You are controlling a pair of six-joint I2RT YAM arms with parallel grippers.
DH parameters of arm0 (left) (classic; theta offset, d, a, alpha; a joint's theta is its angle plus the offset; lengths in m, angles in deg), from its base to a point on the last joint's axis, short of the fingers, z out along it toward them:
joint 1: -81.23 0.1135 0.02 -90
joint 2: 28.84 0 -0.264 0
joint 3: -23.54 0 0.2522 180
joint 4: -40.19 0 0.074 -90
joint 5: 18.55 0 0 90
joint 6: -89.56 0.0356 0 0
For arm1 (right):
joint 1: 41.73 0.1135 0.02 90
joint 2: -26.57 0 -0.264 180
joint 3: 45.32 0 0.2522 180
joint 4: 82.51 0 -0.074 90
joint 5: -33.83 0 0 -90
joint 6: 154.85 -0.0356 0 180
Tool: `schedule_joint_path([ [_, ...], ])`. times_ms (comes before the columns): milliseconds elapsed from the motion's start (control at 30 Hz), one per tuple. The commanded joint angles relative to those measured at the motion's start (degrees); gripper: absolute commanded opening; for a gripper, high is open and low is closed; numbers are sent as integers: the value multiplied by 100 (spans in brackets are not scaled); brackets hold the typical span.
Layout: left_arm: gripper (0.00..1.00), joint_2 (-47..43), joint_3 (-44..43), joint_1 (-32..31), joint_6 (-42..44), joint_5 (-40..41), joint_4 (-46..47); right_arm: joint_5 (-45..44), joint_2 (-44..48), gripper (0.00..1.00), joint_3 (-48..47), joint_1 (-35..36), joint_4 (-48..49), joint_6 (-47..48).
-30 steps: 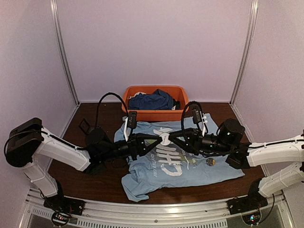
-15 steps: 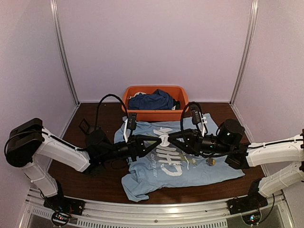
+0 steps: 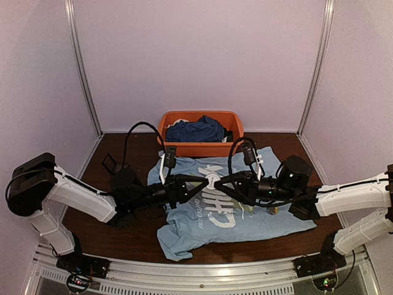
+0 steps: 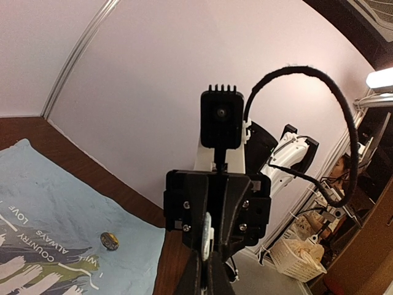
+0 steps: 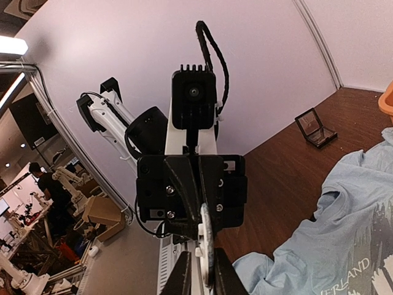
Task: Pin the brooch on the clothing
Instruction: Pass from the left arm to the right
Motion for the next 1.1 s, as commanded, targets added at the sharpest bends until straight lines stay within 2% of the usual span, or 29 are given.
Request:
schedule_joint_path([
  [0,0,40,112,18,-33,42,877,-11,102,7,-12,27,-38,57],
  [67,0,34,119,18,-28,39,882,-15,125,0,-9,29,-55,79],
  [433,2,4,147,18,-31,34,888,19,246,0,21,21,-31,43],
  [467,12,-12,154,18,-29,31,855,6,276,0,12,20,-93,51],
  [567,53,-142,205,43,41,56,646,-35,410,0,-117,-11,-740,219],
  [633,66,-320,233,81,163,47,308,-56,516,0,-314,-15,-1498,553],
  [733,74,-677,131,163,502,-81,-591,-11,662,0,-659,-15,-2679,1014],
  [900,86,-1240,-879,185,2026,-393,-3844,87,674,0,-1354,-15,-4809,1813],
  [967,90,-1424,-1186,185,2635,-372,-4819,205,655,0,-1527,-15,-5344,1971],
  [1067,91,-1609,-1638,189,3376,-389,-6081,509,723,0,-1581,-15,-5659,2045],
])
